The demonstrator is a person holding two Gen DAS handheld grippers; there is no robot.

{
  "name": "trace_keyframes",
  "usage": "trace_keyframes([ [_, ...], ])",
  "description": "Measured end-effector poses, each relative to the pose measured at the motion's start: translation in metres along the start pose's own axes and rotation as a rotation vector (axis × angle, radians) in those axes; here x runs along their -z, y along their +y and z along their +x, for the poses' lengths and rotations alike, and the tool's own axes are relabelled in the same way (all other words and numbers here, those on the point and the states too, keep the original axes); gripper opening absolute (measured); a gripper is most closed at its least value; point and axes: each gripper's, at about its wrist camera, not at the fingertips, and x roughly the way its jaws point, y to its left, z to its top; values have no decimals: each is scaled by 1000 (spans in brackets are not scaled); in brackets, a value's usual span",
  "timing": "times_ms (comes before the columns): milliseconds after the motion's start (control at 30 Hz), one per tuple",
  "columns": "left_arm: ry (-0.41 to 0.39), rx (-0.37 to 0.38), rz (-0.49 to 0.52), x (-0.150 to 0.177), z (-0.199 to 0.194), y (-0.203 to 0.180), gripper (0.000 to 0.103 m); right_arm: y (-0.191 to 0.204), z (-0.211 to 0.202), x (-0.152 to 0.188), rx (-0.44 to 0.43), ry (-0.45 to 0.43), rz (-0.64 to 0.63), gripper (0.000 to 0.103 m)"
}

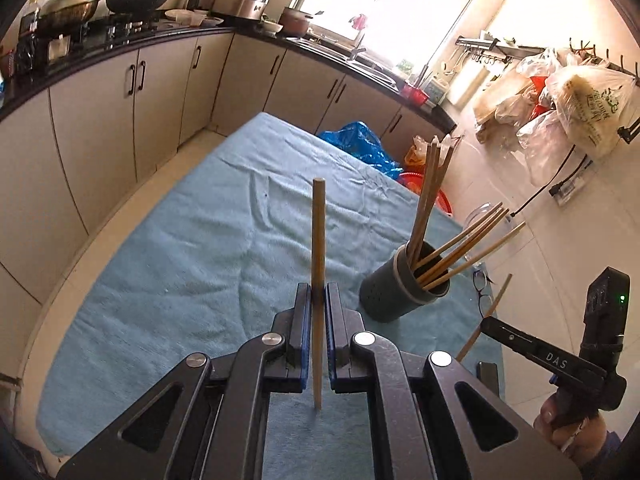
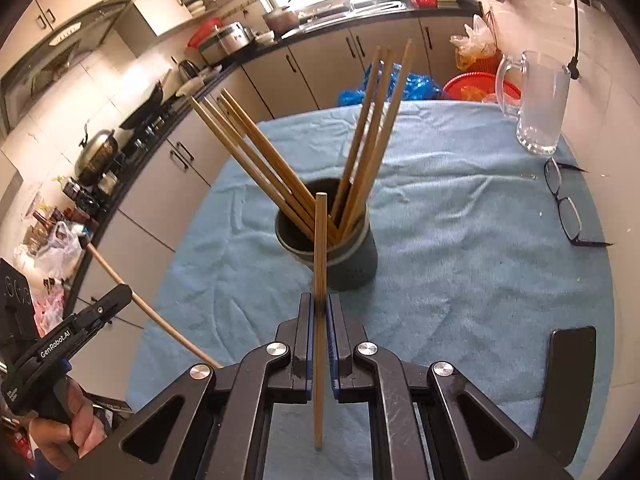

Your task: Organize utensils

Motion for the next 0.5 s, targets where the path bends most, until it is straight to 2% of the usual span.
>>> trace_keyframes([
  [500, -6, 35, 66, -24, -14, -11, 6, -12, -44, -2, 4, -129, 83, 6],
])
